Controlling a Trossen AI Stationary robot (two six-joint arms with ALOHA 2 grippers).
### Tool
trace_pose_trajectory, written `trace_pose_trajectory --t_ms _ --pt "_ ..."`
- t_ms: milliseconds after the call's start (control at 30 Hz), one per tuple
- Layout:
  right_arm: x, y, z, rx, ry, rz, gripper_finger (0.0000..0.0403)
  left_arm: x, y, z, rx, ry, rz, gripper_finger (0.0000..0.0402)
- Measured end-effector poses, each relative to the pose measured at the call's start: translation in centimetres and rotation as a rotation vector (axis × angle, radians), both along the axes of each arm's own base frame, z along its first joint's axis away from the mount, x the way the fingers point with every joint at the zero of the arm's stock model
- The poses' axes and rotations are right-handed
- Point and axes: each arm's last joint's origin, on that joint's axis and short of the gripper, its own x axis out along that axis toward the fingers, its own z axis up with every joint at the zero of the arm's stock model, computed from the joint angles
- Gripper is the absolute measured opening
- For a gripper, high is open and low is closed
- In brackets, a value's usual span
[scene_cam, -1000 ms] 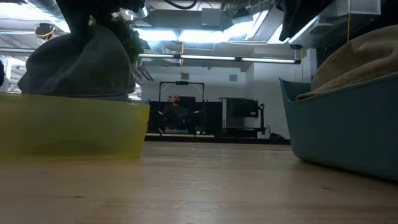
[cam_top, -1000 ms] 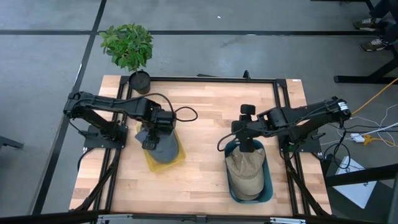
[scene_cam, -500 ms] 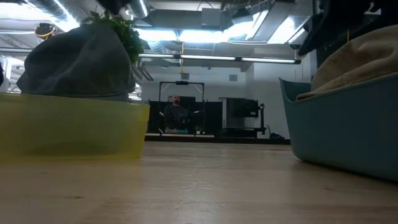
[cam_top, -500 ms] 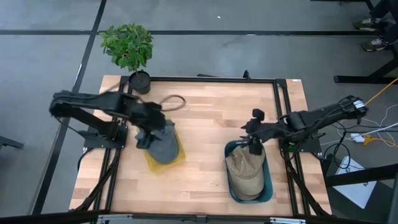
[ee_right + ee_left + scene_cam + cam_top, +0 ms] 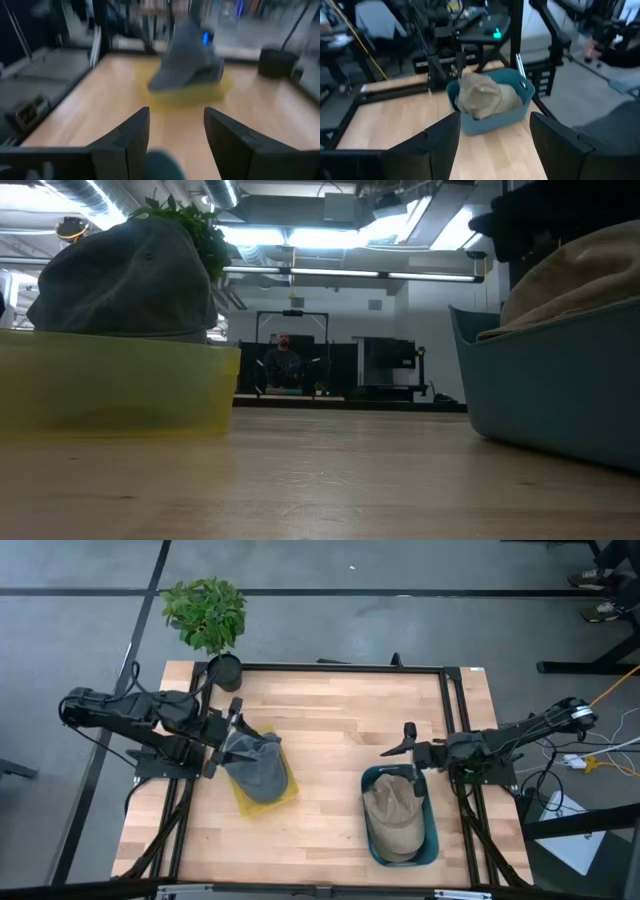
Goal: Pick & Place hat
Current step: Return to Home Position
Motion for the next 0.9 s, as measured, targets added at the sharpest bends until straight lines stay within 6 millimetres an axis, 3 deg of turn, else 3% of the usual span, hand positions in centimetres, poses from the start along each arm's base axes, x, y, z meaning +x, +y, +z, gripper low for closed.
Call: trace_pose_trajectory --t_ms 267,467,700,900 --pt "-1.8 -0.7 -2.6 0.009 -0.344 0.098 0.0186 -1.0 0.3 -4.2 -0.037 -0.190 0.005 0.0235" --pt "-2.3 -2.0 -3.4 -0.006 -0.429 0.111 0.0186 -2.2 0.5 -4.6 -0.048 -0.285 0.005 0.0235" --pt "-2.6 -3.8 -4.5 -0.091 -0.414 0.002 0.0186 -2.9 0.7 -4.4 -0.077 -0.308 0.007 0.0235" --pt "-2.8 -5.1 -5.7 -0.109 -0.269 -0.092 0.0186 -3.0 0.8 -4.4 -0.111 -0.297 0.040 0.0235"
